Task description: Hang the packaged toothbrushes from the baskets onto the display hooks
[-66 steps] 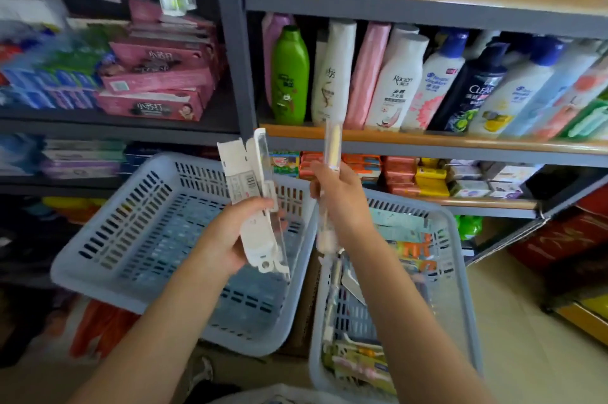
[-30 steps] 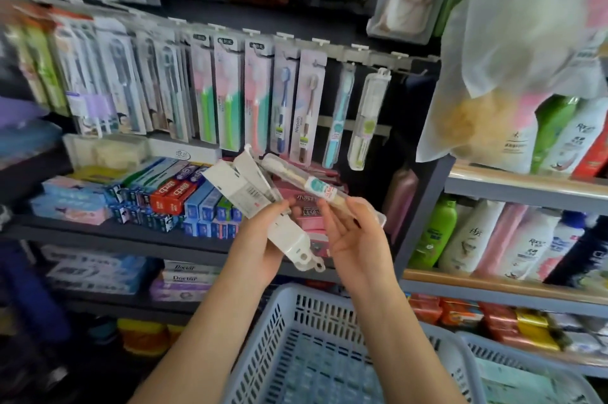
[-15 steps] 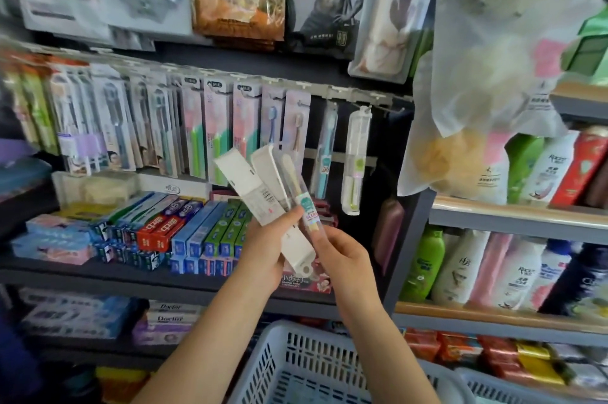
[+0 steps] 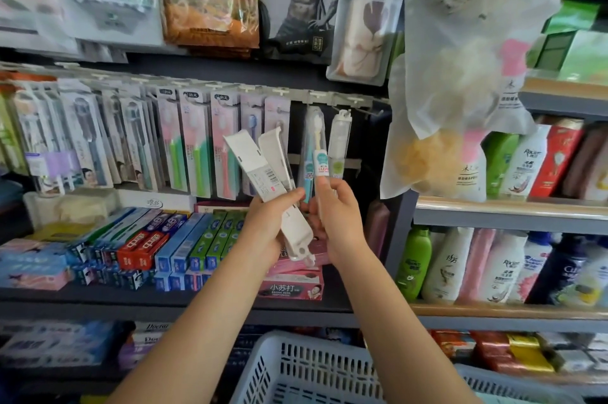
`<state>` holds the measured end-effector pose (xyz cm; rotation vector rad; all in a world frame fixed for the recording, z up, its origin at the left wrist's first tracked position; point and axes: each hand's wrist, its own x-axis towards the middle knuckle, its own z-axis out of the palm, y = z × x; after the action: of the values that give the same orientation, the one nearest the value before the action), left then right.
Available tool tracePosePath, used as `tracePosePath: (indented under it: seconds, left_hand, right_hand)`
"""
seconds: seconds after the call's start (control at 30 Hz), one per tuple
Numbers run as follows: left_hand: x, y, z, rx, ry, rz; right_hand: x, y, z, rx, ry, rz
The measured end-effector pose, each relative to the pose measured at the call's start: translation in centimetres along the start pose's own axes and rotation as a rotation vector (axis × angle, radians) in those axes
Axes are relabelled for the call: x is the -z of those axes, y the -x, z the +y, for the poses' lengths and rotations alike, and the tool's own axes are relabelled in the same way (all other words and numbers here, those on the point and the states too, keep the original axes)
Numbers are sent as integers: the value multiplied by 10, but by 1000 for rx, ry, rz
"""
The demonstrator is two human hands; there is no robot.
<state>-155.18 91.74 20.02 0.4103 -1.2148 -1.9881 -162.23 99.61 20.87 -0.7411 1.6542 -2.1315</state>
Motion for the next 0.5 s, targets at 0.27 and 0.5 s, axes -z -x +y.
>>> tracePosePath:
  seconds: [0.27, 0.5]
  left_hand:
    - [10, -9, -2, 10, -4, 42]
    - [22, -11, -7, 29, -9, 8]
  right_hand:
    - [-9, -20, -7, 4, 14, 23]
    - [-17, -30, 8, -66, 6, 83]
